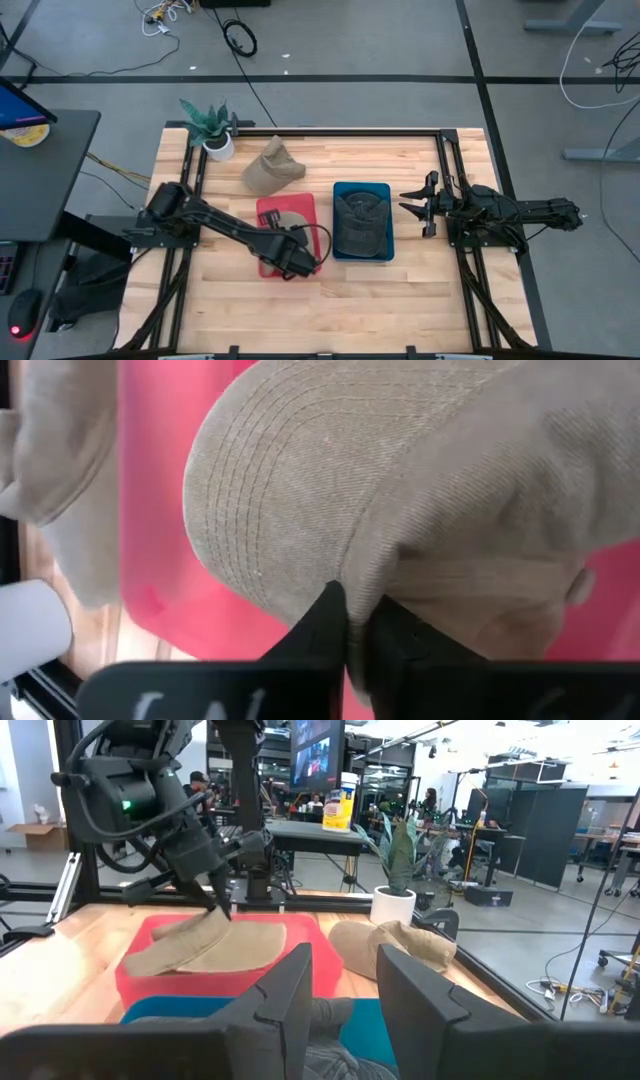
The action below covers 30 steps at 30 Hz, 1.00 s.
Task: Pick & Place hat
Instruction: Put the bottom brown cap into the red bin, then put the brown cap into the red bin
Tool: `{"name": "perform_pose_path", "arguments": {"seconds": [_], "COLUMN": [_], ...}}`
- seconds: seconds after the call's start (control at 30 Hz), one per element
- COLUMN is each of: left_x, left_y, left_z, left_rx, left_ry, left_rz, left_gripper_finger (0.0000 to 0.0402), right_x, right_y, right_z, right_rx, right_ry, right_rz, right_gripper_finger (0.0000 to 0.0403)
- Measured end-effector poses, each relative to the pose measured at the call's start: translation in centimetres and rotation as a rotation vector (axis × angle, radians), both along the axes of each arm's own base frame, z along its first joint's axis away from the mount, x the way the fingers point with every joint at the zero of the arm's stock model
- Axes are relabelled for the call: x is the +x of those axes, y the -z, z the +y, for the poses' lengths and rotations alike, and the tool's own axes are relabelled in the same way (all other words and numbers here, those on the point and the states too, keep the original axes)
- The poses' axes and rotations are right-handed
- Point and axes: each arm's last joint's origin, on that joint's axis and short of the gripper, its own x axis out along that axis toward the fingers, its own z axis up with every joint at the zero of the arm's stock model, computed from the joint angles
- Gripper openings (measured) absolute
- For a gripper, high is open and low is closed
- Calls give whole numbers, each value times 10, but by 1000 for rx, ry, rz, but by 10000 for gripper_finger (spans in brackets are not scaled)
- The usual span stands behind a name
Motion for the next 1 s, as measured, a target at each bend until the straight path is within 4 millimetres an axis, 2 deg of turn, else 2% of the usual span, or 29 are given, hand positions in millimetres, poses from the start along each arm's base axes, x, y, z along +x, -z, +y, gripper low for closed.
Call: {"name": "perform_pose_path", "arguments": {"seconds": [0.37,0.73,1.0], "left_x": [2,2,-6], "left_y": [2,-1,-12], "left_z": [-1,1,6], "left_rx": [-9,50,146], "left_ry": [19,26,31], "left_rz": [-9,-28,-26], "left_gripper_finger": [78,158,164], "right_x": [0,0,0], "right_y": [0,0,0], "right_z": [0,0,0], "right_rx": [0,0,0], "right_ry": [0,0,0], "right_rz": [0,0,0], "right_gripper_finger": [118,118,118]}}
